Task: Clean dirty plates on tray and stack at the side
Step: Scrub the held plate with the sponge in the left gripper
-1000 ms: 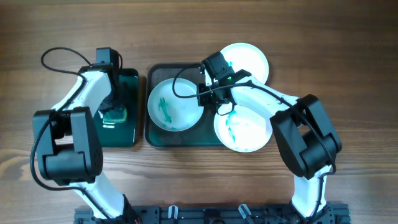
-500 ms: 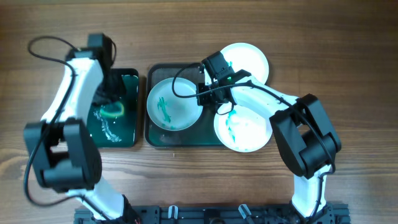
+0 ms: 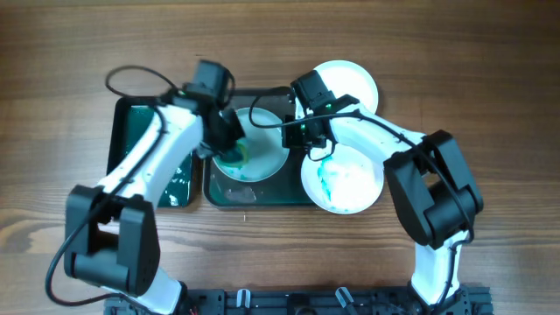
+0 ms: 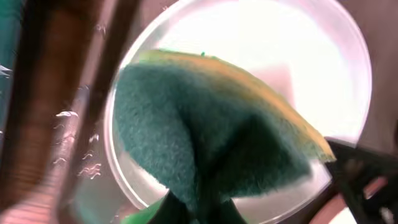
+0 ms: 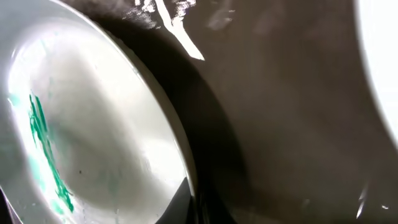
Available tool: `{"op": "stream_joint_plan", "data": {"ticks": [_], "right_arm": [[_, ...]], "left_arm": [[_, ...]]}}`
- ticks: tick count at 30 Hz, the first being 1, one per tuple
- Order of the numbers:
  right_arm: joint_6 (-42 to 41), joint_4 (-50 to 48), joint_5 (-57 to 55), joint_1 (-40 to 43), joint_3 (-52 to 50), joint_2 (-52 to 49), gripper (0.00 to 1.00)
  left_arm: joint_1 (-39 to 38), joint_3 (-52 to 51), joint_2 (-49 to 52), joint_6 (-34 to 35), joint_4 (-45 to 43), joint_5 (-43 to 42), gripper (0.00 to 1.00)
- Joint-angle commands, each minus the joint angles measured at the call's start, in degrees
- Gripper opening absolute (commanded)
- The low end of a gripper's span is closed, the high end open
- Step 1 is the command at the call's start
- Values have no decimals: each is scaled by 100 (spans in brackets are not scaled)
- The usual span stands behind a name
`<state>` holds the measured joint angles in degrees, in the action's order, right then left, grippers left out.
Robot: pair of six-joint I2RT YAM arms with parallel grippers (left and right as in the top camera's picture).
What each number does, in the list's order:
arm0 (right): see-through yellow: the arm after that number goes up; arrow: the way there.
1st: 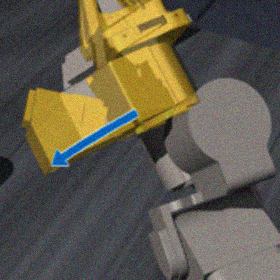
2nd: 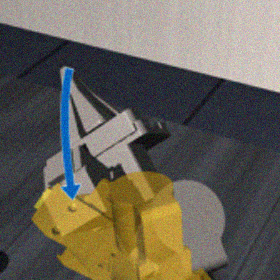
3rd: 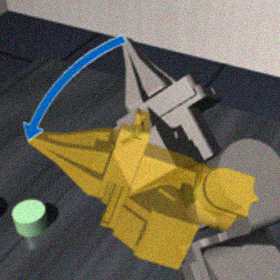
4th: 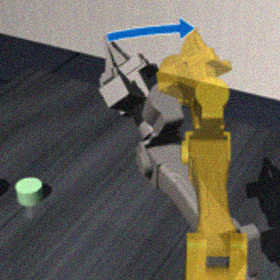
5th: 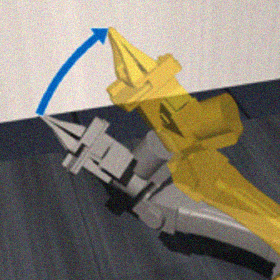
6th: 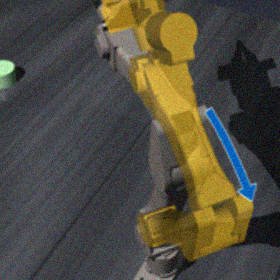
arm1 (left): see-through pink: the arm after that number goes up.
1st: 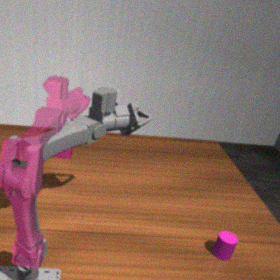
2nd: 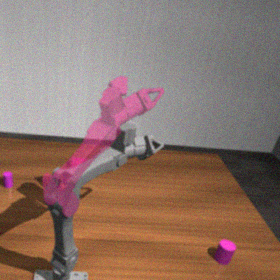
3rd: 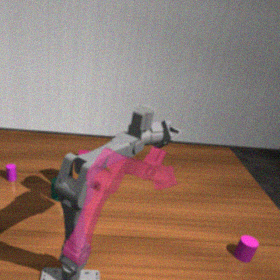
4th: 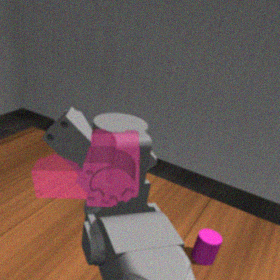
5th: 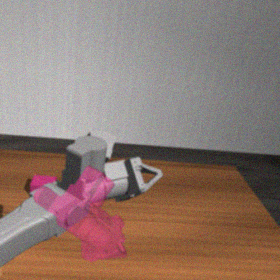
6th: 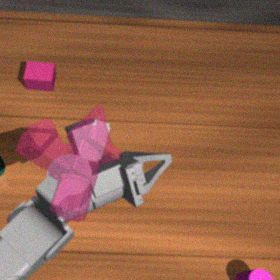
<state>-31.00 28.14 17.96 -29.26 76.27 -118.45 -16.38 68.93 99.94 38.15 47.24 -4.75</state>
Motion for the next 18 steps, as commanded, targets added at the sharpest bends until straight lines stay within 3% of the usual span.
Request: {"op": "stream_joint_plan", "data": {"ticks": [1, 6, 9, 11, 14, 16, 18], "right_arm": [[-223, 116, -160, 57, 52, -157, 4], [-201, 160, -160, 57, 52, -157, 4], [-199, 186, -162, 59, 52, -157, 4], [-197, 188, -162, 59, 52, -157, 4], [-199, 184, -162, 57, 52, -157, 4], [-197, 186, -164, 57, 52, -157, 4], [-195, 190, -166, 57, 52, -157, 4]], "left_arm": [[-247, -688, 87, 896, -997, 229, 4], [-332, -807, 850, 905, -1655, 544, 4], [-339, -807, 1152, 831, -1821, 308, 4], [-348, -807, 1158, 236, -1963, -446, 4], [-391, -807, 1150, -1231, -2599, -2509, 4], [-398, -750, 1150, -1174, -2658, -2251, 4], [-398, -741, 1150, -662, -2623, -1117, 4]]}}
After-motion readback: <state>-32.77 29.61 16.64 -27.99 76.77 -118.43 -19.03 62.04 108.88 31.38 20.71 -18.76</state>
